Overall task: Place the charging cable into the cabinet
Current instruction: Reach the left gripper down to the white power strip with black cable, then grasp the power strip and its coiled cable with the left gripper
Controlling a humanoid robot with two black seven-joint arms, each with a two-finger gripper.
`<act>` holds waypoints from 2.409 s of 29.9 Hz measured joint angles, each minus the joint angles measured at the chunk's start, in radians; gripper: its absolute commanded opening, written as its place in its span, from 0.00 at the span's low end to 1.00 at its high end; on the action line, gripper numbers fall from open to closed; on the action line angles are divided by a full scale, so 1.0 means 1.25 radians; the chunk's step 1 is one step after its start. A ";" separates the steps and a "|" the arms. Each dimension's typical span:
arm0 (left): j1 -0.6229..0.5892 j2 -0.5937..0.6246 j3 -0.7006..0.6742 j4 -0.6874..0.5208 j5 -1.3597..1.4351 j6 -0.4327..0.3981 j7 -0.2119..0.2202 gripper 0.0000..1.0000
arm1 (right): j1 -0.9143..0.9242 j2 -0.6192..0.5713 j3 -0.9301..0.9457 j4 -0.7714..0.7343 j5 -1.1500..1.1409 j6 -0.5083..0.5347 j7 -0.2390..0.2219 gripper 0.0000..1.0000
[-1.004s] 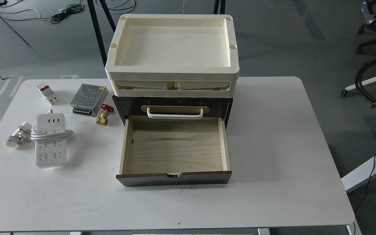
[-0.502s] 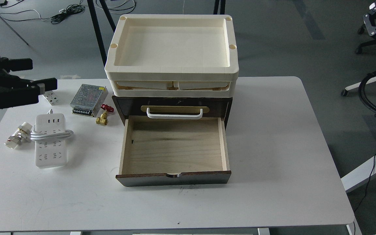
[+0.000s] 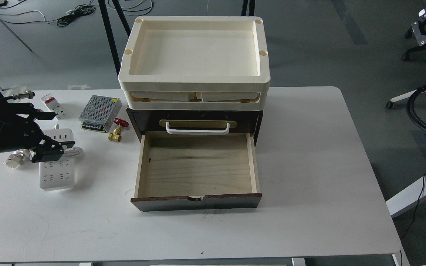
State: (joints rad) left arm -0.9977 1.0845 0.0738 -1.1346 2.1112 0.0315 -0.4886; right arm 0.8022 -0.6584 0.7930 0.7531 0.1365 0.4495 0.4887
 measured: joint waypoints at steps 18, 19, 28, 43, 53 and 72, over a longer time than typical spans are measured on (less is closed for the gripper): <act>0.089 -0.186 0.029 0.329 0.046 0.015 0.000 0.77 | -0.008 -0.011 0.000 -0.003 0.000 0.000 0.000 0.99; 0.090 -0.191 0.029 0.335 0.046 0.017 0.000 0.75 | -0.009 -0.011 0.000 -0.003 0.000 0.000 0.000 1.00; 0.091 -0.222 0.067 0.382 0.046 0.042 0.000 0.63 | -0.017 -0.011 0.001 -0.005 0.000 0.000 0.000 1.00; 0.090 -0.240 0.088 0.422 0.045 0.102 0.000 0.43 | -0.027 -0.011 0.002 -0.005 0.000 0.000 0.000 1.00; 0.096 -0.240 0.088 0.439 0.045 0.104 0.000 0.37 | -0.029 -0.012 0.003 -0.006 0.000 0.000 0.000 0.99; 0.105 -0.242 0.086 0.440 0.034 0.154 0.000 0.04 | -0.035 -0.012 0.005 -0.009 0.006 -0.001 0.000 1.00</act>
State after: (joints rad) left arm -0.8669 0.7824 0.1814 -0.5843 2.1543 0.2241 -0.4887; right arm 0.7585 -0.6734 0.7991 0.7424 0.1442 0.4478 0.4887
